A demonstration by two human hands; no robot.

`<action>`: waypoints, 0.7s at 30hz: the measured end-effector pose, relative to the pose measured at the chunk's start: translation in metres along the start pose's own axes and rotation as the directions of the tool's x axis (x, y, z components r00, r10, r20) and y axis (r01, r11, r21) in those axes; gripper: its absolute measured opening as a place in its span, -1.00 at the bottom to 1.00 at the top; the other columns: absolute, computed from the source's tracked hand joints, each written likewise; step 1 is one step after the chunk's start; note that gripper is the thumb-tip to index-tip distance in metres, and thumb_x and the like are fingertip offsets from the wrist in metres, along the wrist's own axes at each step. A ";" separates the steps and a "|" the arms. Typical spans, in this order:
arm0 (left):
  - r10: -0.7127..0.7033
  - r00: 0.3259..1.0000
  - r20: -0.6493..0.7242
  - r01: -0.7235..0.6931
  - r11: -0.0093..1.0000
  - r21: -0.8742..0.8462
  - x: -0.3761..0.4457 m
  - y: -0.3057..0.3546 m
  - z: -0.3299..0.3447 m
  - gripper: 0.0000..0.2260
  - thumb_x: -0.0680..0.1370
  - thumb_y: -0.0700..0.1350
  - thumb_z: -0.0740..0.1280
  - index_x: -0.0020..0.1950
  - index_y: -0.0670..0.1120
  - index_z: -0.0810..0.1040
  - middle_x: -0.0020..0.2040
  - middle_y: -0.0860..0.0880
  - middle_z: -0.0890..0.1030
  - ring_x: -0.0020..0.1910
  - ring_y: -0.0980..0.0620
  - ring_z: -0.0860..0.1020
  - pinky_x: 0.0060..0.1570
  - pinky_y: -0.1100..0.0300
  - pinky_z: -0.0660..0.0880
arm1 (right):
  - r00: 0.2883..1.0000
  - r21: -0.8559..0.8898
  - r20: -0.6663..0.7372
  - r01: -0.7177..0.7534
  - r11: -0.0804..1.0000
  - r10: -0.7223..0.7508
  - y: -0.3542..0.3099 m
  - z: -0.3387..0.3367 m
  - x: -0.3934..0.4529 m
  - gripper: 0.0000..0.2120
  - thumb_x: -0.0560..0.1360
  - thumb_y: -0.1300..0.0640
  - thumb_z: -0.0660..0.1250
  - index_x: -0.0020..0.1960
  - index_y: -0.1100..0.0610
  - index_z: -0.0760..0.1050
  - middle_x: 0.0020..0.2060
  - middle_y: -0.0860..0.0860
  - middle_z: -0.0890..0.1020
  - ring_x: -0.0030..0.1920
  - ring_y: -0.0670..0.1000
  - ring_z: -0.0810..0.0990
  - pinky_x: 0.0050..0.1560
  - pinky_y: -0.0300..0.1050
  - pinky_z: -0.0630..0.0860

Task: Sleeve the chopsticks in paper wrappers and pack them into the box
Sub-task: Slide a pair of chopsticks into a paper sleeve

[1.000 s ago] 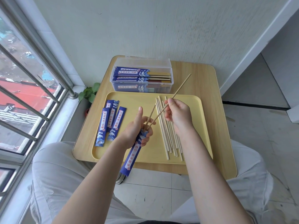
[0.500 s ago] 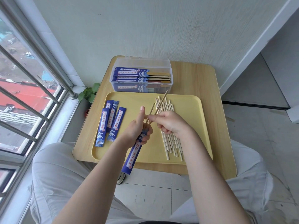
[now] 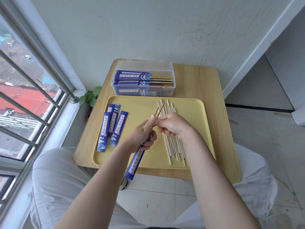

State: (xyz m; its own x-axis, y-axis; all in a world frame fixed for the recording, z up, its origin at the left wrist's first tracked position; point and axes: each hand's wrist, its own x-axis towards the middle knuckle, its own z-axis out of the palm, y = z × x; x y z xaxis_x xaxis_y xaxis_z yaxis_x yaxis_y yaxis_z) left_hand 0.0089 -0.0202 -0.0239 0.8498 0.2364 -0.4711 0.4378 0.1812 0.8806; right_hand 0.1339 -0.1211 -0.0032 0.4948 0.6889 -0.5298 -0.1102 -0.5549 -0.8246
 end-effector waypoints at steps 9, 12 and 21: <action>0.051 0.999 -0.011 -0.050 0.997 0.064 0.011 0.030 0.001 -0.45 0.63 0.34 -0.07 -0.05 -0.10 0.42 -0.46 -0.01 0.46 -0.56 0.06 0.38 -0.47 0.20 0.33 | 0.995 0.028 0.003 0.104 0.994 -0.104 -0.012 -0.006 0.011 -0.88 0.54 0.15 0.44 -0.10 0.19 0.61 -0.31 0.03 0.69 -0.33 -0.01 0.63 -0.34 -0.21 0.47; 0.064 0.995 -0.081 -0.062 0.998 0.031 0.023 0.037 -0.006 -0.49 0.68 0.25 -0.01 0.11 -0.16 0.47 -0.28 -0.15 0.56 -0.39 -0.03 0.58 -0.28 0.07 0.55 | 0.978 0.025 -0.124 0.169 0.985 -0.165 -0.017 -0.012 0.016 -0.90 0.54 0.15 0.45 -0.09 0.19 0.63 -0.23 0.07 0.73 -0.25 0.01 0.69 -0.25 -0.14 0.55; 0.061 0.986 -0.156 -0.025 0.975 0.220 0.028 0.006 -0.013 -0.78 0.65 -0.04 0.31 0.05 -0.21 0.56 -0.27 -0.04 0.64 -0.34 0.03 0.57 -0.24 0.21 0.58 | 0.922 0.112 -0.363 0.188 0.976 -0.136 -0.008 -0.017 0.023 -0.84 0.51 0.18 0.48 -0.15 0.27 0.63 -0.30 0.15 0.71 -0.35 0.02 0.64 -0.27 -0.14 0.63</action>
State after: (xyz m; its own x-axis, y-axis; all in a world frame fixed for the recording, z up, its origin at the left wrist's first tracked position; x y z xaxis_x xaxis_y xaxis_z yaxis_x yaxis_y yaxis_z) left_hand 0.0318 -0.0004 -0.0326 0.8185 0.3929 -0.4191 0.4704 -0.0395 0.8816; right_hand 0.1608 -0.1089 -0.0057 0.7843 0.5408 -0.3040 -0.1108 -0.3600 -0.9263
